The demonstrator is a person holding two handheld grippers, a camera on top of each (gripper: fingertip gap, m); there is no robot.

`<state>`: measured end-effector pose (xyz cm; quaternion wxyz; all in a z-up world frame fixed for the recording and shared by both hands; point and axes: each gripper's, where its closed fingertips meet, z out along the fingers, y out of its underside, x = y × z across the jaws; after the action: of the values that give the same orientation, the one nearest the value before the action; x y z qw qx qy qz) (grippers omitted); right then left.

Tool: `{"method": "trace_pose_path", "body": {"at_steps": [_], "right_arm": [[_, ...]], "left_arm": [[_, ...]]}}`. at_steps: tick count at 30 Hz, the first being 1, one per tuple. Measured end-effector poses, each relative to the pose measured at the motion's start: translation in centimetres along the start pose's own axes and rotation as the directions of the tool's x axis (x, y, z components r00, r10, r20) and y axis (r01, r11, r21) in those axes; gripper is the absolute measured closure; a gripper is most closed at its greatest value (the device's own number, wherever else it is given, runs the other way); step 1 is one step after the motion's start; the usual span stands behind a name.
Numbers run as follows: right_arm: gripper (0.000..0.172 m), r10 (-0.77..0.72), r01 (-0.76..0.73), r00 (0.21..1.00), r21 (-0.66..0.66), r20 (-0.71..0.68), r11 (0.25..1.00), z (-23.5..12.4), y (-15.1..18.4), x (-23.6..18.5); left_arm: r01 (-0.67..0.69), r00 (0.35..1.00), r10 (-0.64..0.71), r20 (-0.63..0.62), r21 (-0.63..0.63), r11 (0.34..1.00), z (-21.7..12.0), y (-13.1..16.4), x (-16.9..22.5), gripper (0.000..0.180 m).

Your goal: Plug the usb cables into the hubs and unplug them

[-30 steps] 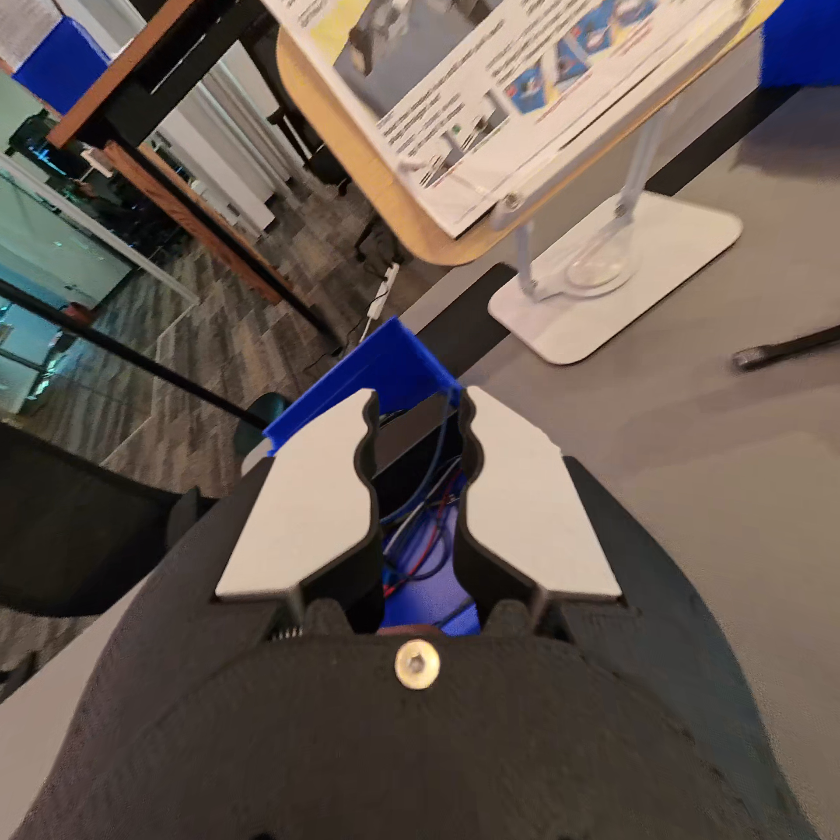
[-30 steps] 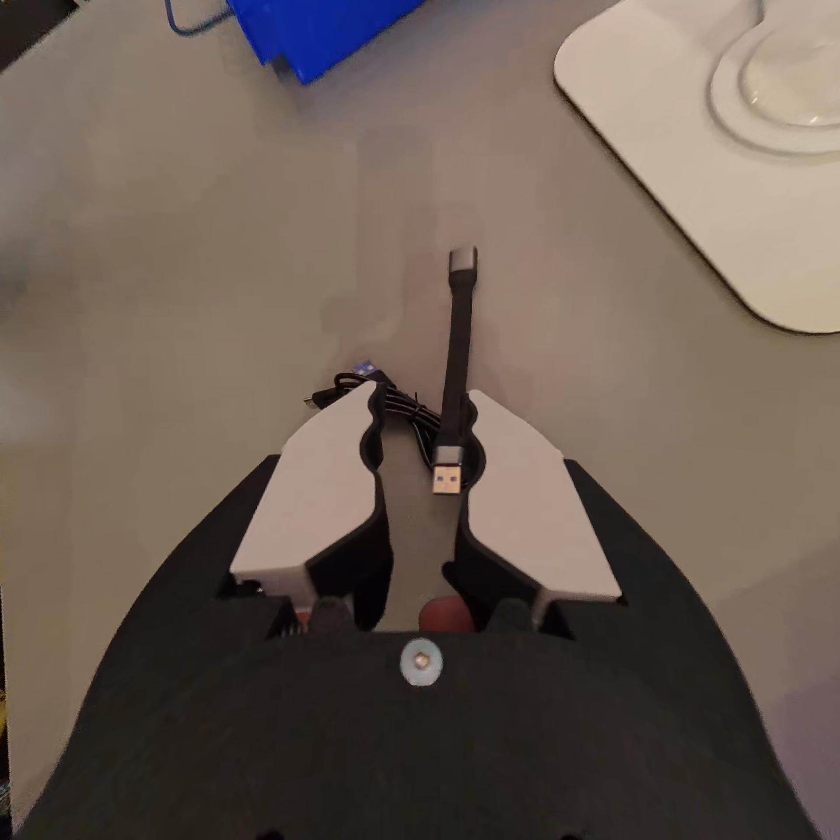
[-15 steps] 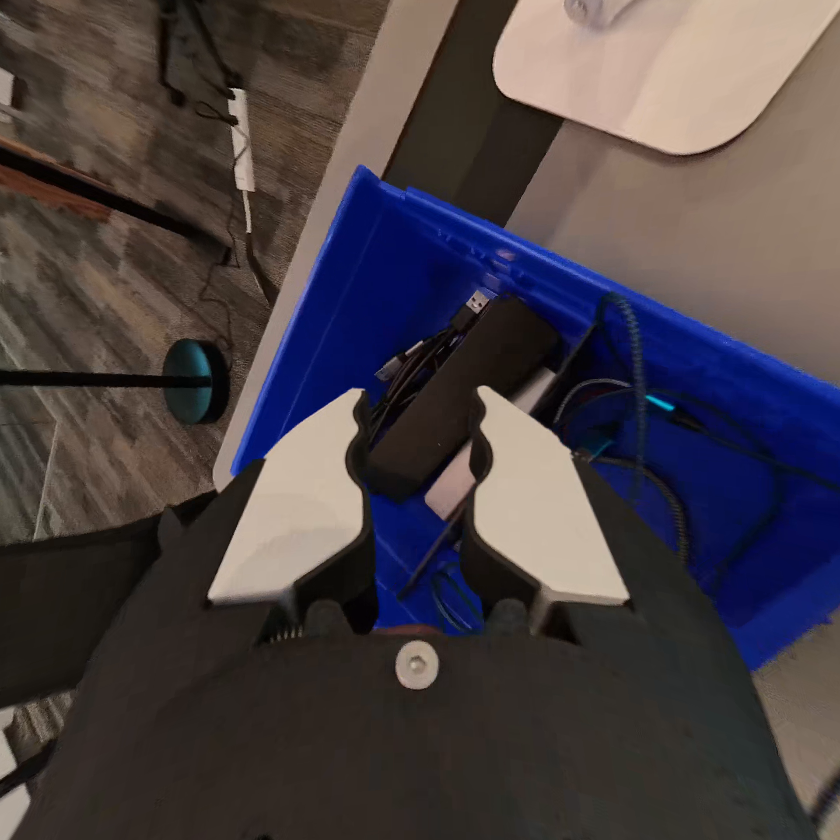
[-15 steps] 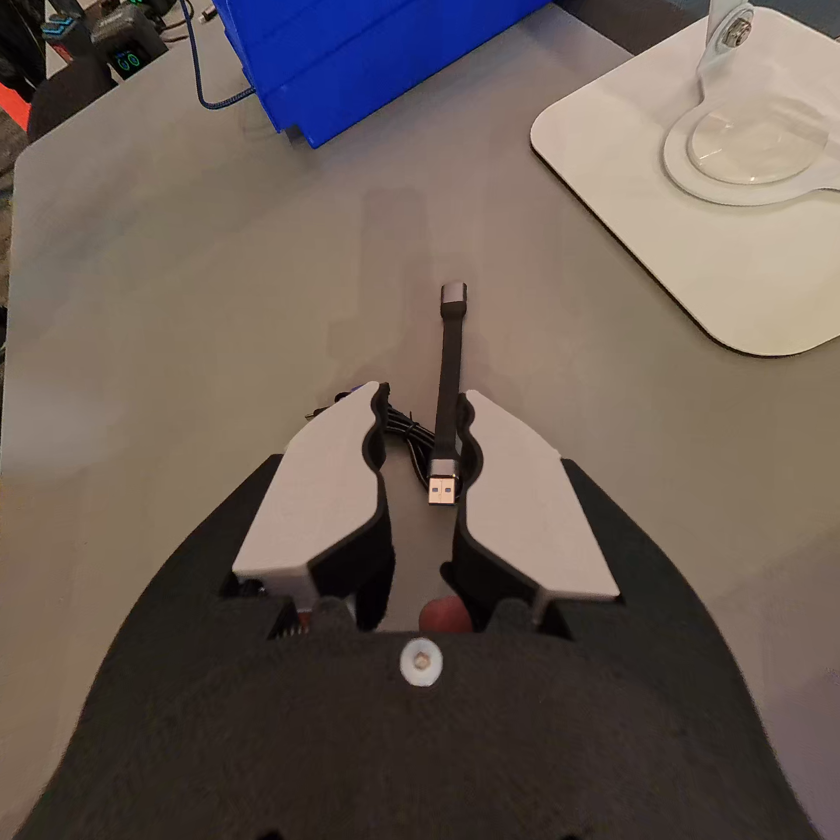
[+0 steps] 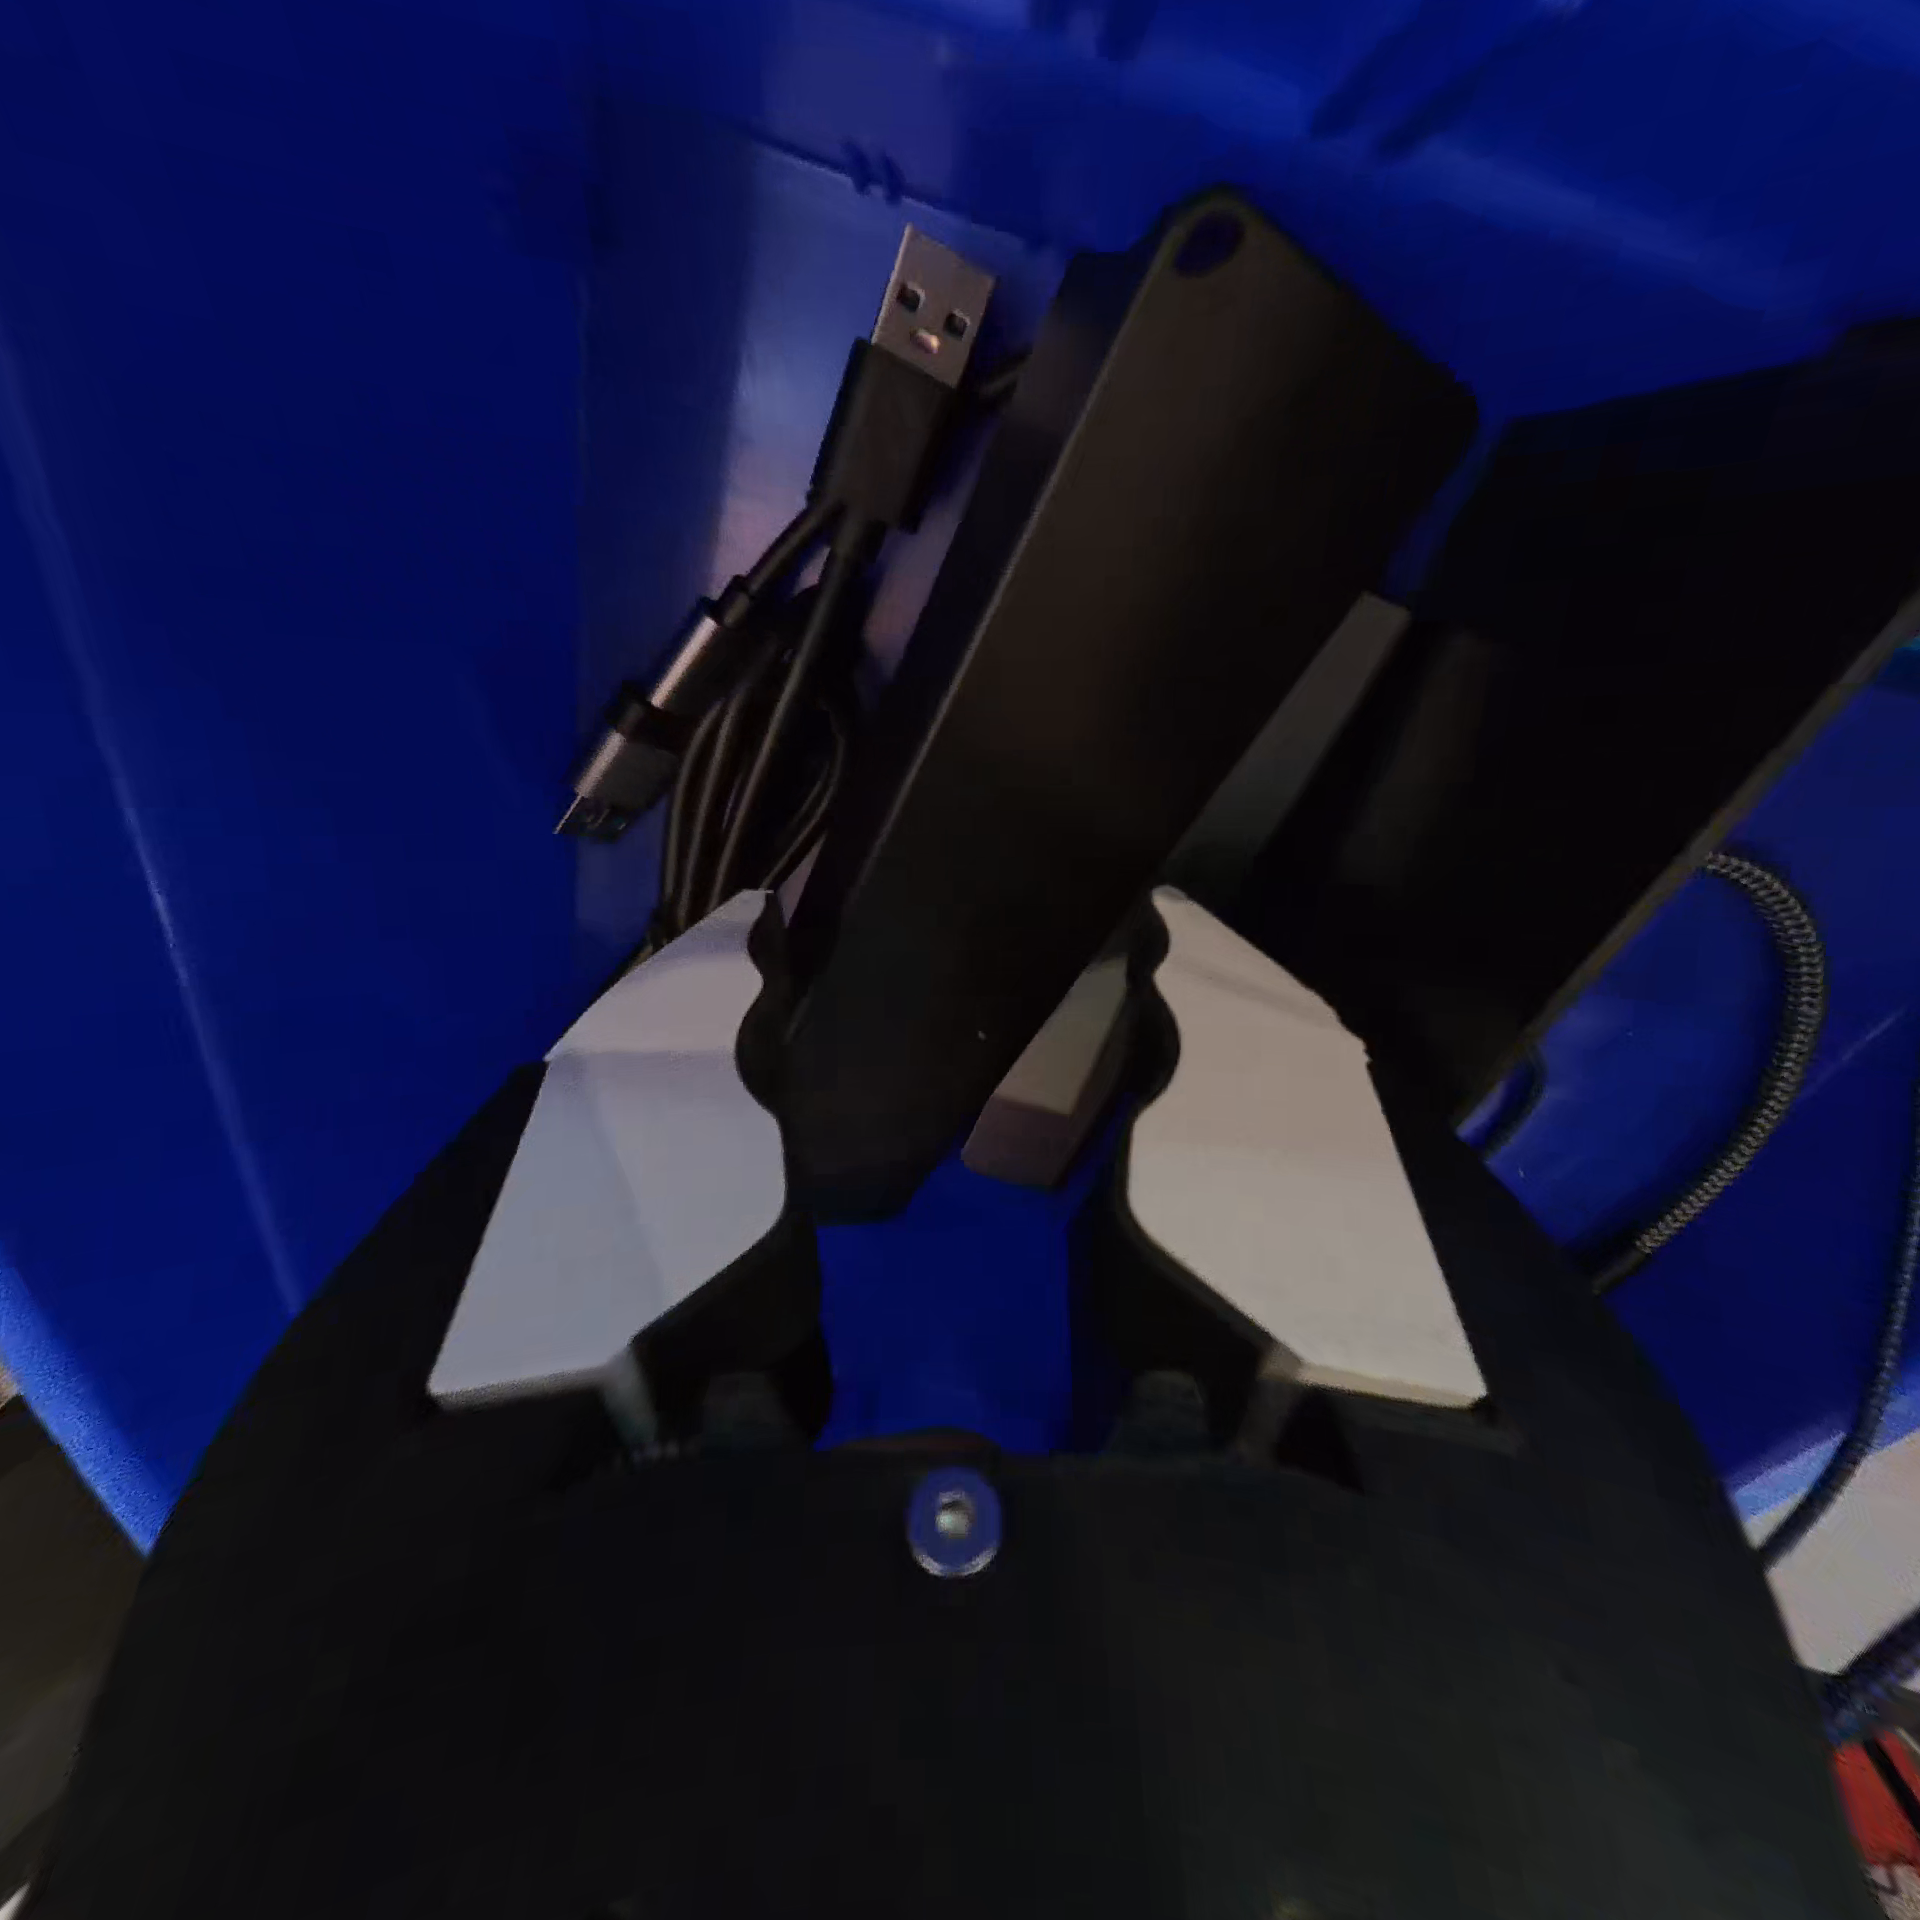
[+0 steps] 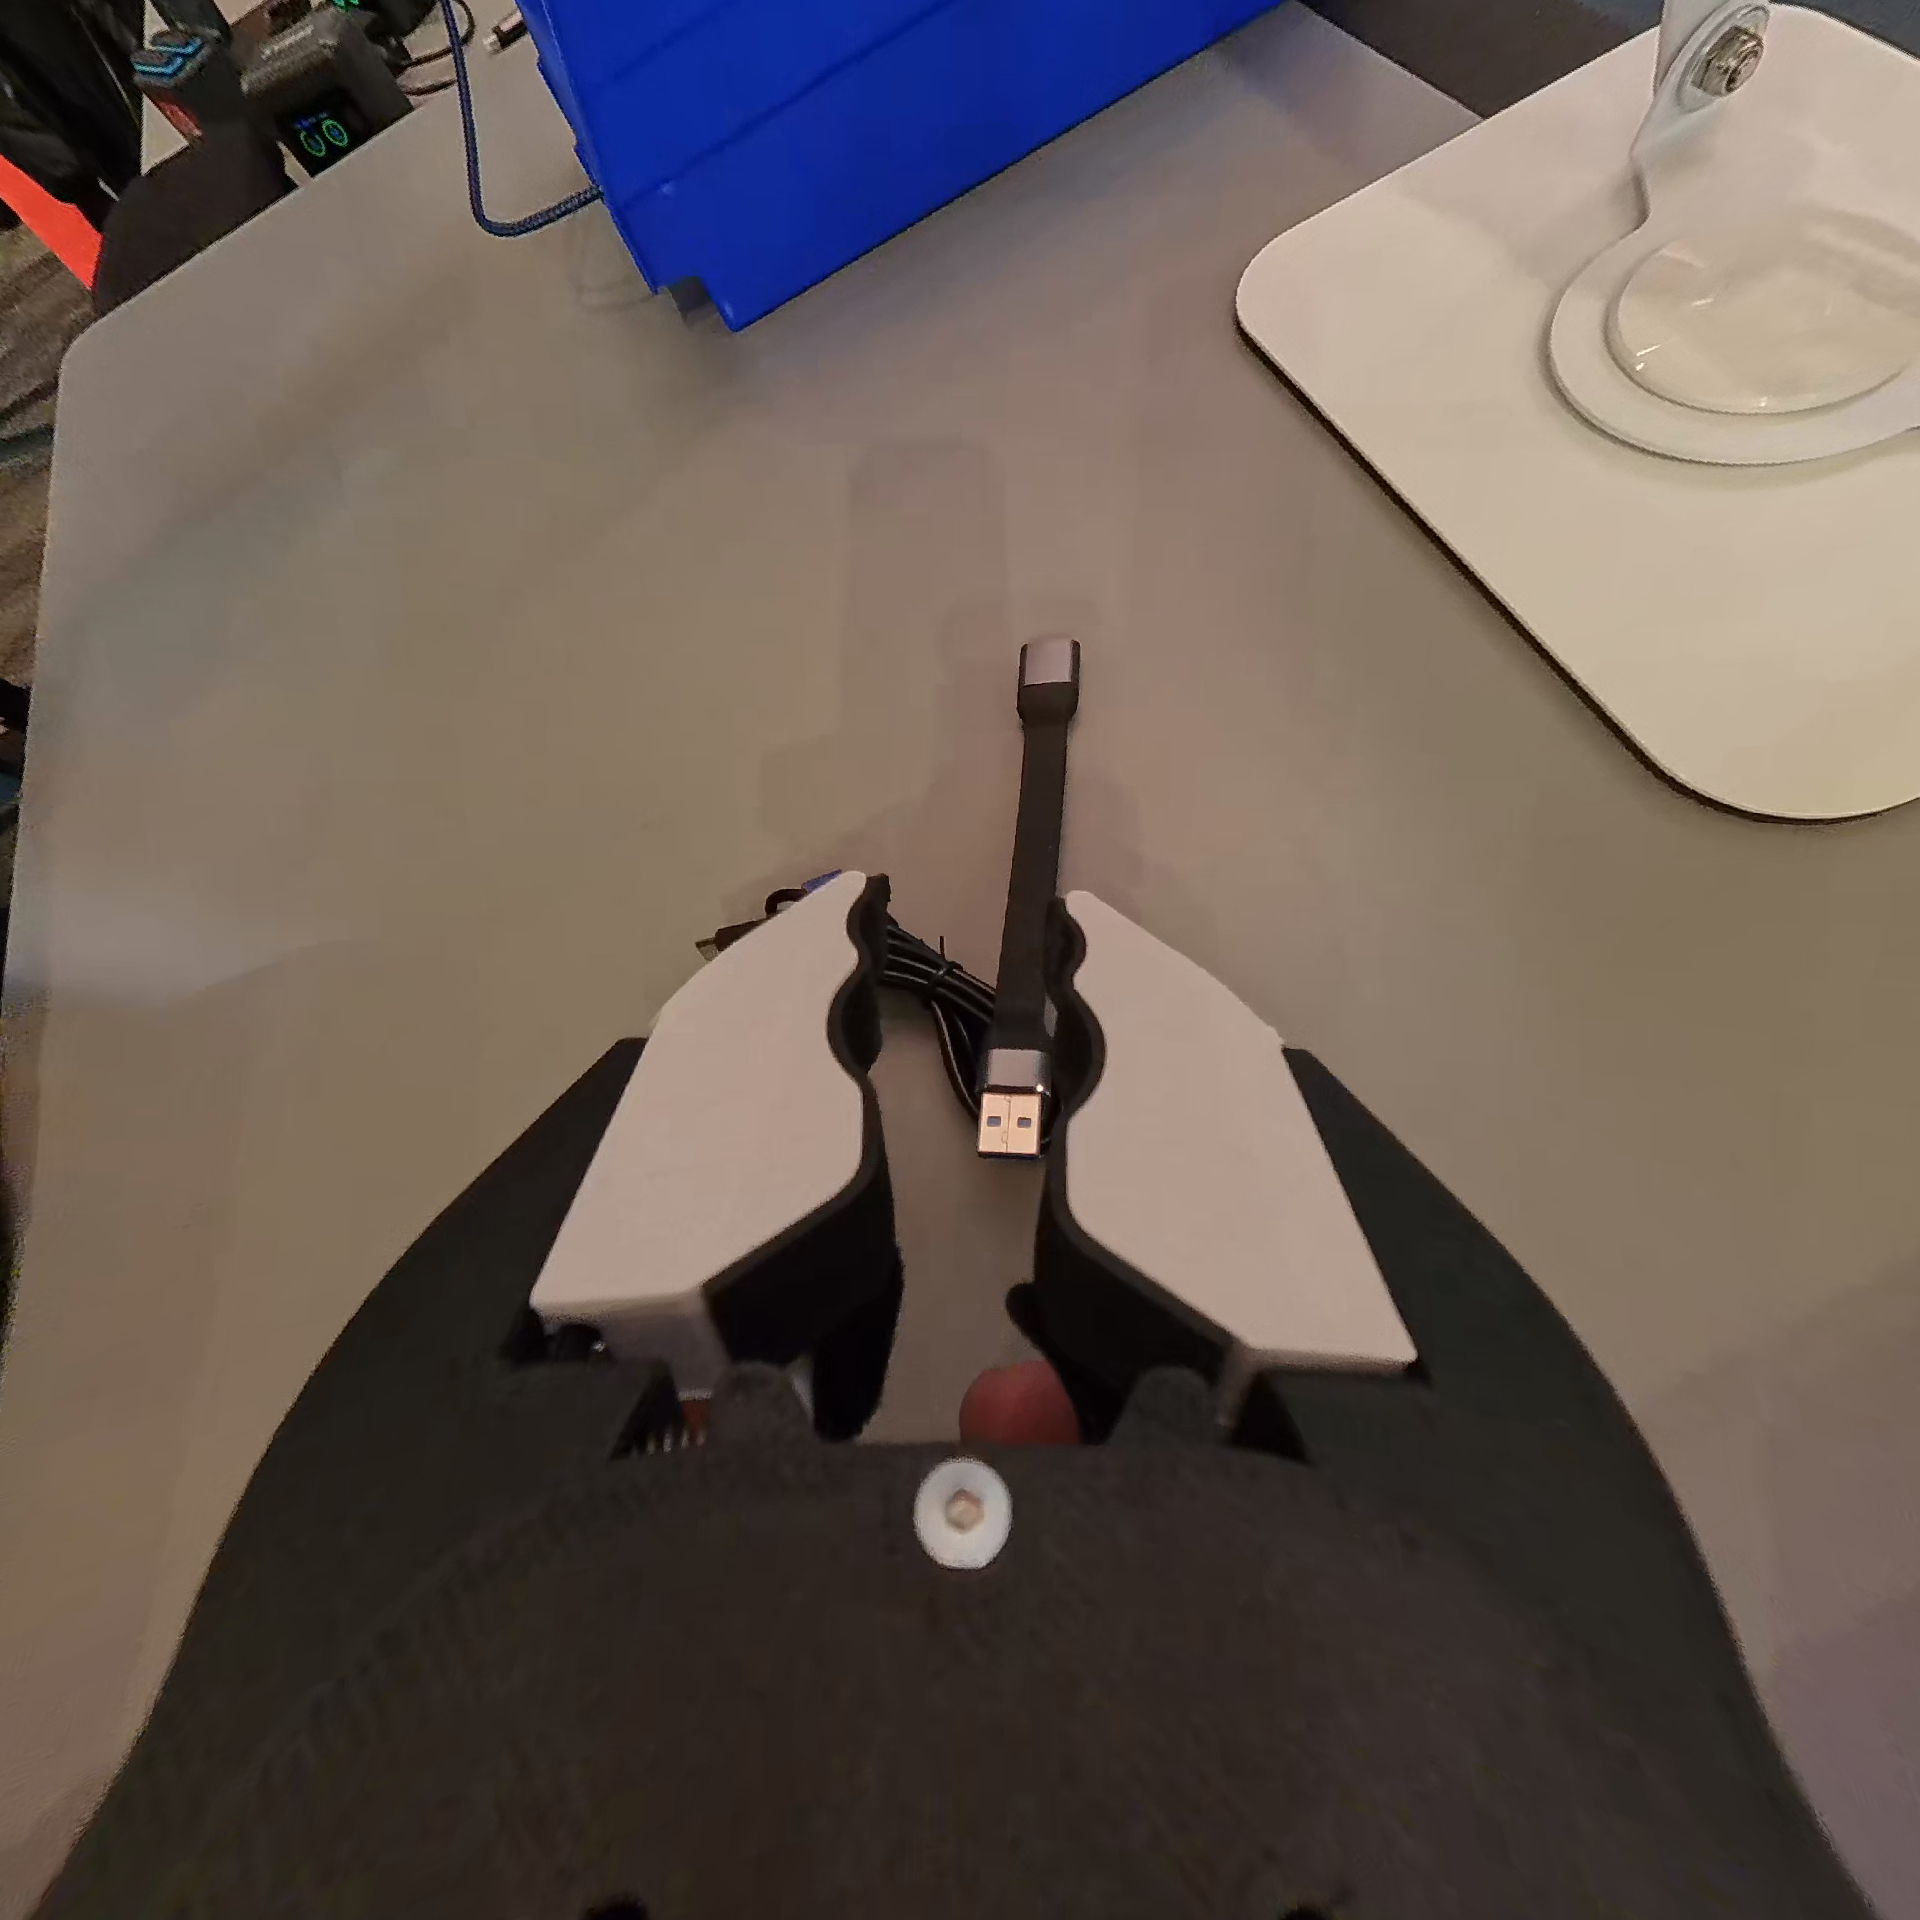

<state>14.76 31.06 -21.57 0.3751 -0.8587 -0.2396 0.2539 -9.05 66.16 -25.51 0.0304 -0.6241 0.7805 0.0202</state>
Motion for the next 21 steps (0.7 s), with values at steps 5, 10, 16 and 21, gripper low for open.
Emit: {"method": "trace_pose_path", "body": {"at_steps": [5,10,16,21], "right_arm": [[0.144,0.008,-0.008,1.0,0.0,-0.002,1.0,0.0,0.2,0.2],[0.144,-0.001,0.002,1.0,0.012,-0.005,1.0,-0.2,-0.1,0.1],[0.144,-0.002,0.003,1.0,0.036,-0.012,0.999,-0.6,-0.6,0.2],[0.142,-0.013,0.013,1.0,0.061,-0.013,0.998,-0.8,-1.2,-0.1]], "left_arm": [[0.019,1.0,-0.019,0.014,0.039,0.999,-0.2,0.0,0.0,0.118],[0.041,0.994,-0.052,0.097,0.114,0.993,-1.2,-0.3,-0.6,0.121],[0.048,0.95,-0.112,0.292,0.22,0.974,-5.7,-0.3,-1.6,0.123],[0.056,0.905,-0.219,0.366,0.408,0.911,-11.7,-0.6,-0.8,0.124]]}}
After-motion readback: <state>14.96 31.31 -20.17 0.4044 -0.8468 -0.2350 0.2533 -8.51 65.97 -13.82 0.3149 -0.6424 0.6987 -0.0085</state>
